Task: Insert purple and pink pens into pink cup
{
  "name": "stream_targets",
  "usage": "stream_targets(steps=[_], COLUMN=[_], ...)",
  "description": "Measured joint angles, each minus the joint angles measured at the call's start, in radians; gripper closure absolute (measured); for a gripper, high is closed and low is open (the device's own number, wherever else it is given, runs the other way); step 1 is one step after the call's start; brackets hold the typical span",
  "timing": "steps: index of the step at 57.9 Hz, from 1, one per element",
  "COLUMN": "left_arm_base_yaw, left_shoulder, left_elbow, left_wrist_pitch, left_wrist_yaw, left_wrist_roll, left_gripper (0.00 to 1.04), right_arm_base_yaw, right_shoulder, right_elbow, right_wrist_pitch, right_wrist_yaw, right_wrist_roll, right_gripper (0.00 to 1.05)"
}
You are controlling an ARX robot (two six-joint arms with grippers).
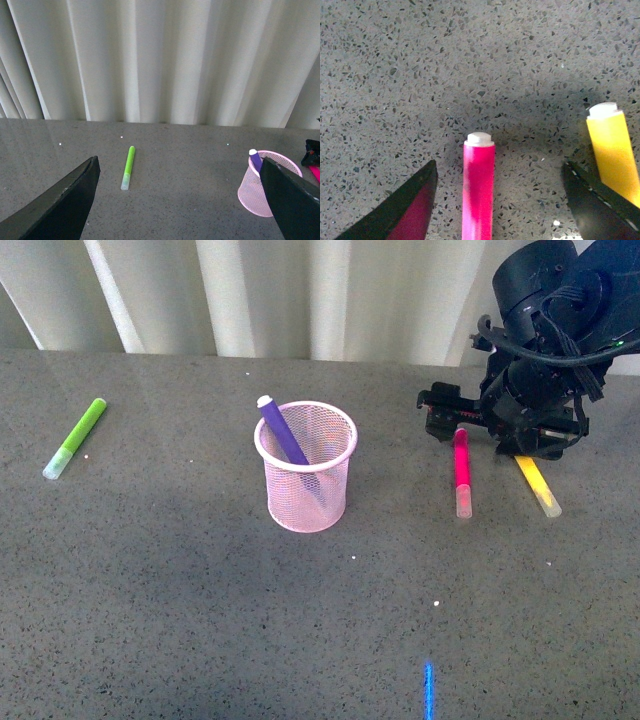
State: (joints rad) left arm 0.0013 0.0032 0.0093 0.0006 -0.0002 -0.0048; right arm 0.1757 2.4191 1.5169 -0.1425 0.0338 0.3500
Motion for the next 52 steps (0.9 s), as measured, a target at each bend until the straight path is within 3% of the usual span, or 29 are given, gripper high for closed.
stream_targets(steps=[26, 45, 52], left_arm_base_yaw=[0.0, 0.0, 0.0], left_shoulder=[0.0, 0.0, 0.0], left_elbow=[0.0, 0.0, 0.0], left_wrist_pitch=[0.0, 0.0, 0.0], left_wrist_yaw=[0.0, 0.0, 0.0], left_wrist_roll=[0.0, 0.0, 0.0], left_gripper=[0.07, 0.07, 0.07], right_arm_base_yaw=[-0.033, -0.043, -0.043], right_shoulder=[-0.006, -0.023, -0.042], right_elbow=[-0.025, -0.061, -0.098], right_wrist_pitch=[0.021, 0.055, 0.133], right_wrist_yaw=[0.008, -0.002, -0.053], right_wrist_roll=[-0.006, -0.006, 0.016], right_gripper=[0.92, 0.93, 0.93])
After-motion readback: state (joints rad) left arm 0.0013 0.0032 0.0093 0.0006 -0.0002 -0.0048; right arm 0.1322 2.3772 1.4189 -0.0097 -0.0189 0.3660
